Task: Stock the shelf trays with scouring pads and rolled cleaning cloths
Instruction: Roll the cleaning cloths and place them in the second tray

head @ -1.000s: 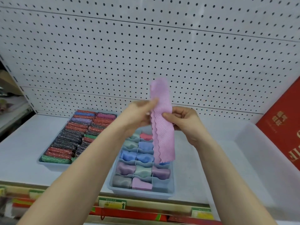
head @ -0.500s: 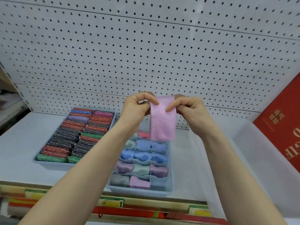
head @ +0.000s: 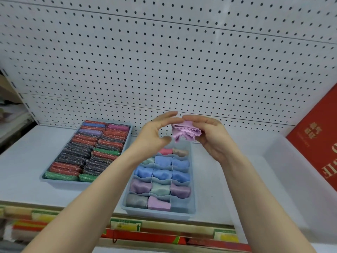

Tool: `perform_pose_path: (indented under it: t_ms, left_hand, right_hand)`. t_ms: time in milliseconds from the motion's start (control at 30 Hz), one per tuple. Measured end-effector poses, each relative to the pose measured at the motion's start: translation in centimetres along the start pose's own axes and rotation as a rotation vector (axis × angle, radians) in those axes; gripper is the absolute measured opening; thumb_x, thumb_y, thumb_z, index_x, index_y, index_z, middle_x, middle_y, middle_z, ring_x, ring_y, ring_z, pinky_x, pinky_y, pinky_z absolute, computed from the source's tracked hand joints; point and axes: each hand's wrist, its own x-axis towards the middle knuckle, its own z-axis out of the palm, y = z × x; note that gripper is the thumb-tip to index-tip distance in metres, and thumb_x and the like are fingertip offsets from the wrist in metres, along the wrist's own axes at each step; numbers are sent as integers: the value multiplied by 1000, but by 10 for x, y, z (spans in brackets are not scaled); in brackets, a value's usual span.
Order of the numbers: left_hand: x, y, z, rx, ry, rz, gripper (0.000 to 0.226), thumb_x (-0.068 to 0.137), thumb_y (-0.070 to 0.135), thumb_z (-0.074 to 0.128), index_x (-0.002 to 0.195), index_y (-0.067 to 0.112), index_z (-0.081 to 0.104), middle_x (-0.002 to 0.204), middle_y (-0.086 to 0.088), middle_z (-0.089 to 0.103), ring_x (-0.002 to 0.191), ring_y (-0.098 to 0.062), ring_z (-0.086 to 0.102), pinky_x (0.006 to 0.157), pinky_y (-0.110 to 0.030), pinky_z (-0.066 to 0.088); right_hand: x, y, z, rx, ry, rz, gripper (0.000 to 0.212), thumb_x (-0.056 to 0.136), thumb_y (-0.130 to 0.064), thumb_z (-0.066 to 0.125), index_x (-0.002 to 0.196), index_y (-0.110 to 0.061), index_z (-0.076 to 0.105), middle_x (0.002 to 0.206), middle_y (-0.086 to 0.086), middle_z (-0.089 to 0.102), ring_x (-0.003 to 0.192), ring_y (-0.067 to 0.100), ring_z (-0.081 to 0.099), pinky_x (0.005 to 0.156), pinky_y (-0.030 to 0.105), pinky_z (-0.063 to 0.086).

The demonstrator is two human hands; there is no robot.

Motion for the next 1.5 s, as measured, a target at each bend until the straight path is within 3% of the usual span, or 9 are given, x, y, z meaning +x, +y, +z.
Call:
perform_pose_path:
  t_ms: [133, 200, 367, 633, 833, 1000, 1200, 1333, 1500]
  left_hand:
    - [-8, 8, 12, -219, 153, -78, 24, 90, -3, 62, 110, 9, 69, 105, -3, 71, 93, -1, 65, 74, -15, 53]
    - [-7, 9, 13, -287, 260, -166, 12, 94, 2, 58, 101, 0, 68, 86, -10, 65, 70, -4, 60, 53, -13, 51]
    - [-8, -3, 9, -333, 245, -226, 10, 92, 11, 64, 96, 5, 70, 89, -14, 74, 79, -20, 68, 72, -38, 56]
    - [-11, -11, 10, -429, 106, -372, 18, 91, 8, 65, 108, 2, 67, 94, -9, 75, 80, -15, 72, 65, -23, 56]
    - [-15, -18, 7, -306, 350, -344, 6, 91, 11, 66, 86, 13, 70, 80, -2, 70, 72, -14, 65, 62, -19, 54]
    - [-9, -10, 0, -648, -10, -734, 76, 94, 65, 34, 109, -2, 65, 103, -21, 72, 96, -33, 71, 81, -37, 59]
    - [-2, -20, 3, -767, 83, -722, 35, 95, -2, 51, 129, -11, 52, 104, -23, 69, 83, -28, 69, 74, -34, 60]
    - [-5, -23, 8, -785, 76, -617, 47, 90, -15, 49, 134, 3, 50, 114, -21, 68, 92, -29, 69, 88, -45, 56]
    - [-9, -18, 12, -775, 44, -481, 56, 86, -23, 42, 132, 6, 52, 118, -24, 66, 109, -40, 64, 92, -50, 54]
  right_hand:
    - [-5, -3, -3, 207, -156, 111, 44, 87, 18, 30, 118, 7, 59, 110, 24, 67, 102, 29, 66, 83, 26, 57]
    - [-7, 0, -5, -44, -190, 69, 35, 91, 10, 45, 117, -6, 62, 97, 16, 70, 87, 25, 68, 75, 26, 58]
    - [-2, 15, -8, -613, -45, -134, 29, 85, -47, 68, 96, -20, 72, 73, 10, 52, 67, 14, 41, 65, 30, 34]
    - [-6, 25, -3, -379, -45, -118, 18, 96, -21, 61, 97, -5, 70, 75, -6, 65, 69, 7, 55, 65, 23, 43]
    - [-6, 27, -2, -249, 107, -205, 14, 90, -8, 66, 86, -18, 75, 69, -8, 65, 63, 8, 49, 55, 22, 39]
    - [-8, 26, 3, -361, -82, -392, 19, 87, 0, 67, 95, -15, 76, 99, 1, 73, 90, 20, 65, 83, 37, 52]
    - [-13, 40, -3, -672, -212, -279, 15, 81, -17, 78, 95, -19, 78, 117, -3, 57, 90, 17, 57, 82, 28, 49]
    - [-17, 37, 2, -393, 8, -167, 13, 84, -13, 75, 91, -3, 75, 116, 12, 59, 71, 8, 59, 64, 13, 50]
    - [-15, 40, 10, -182, 96, -64, 10, 87, -13, 72, 90, -4, 69, 83, 14, 64, 63, 15, 52, 58, 21, 49]
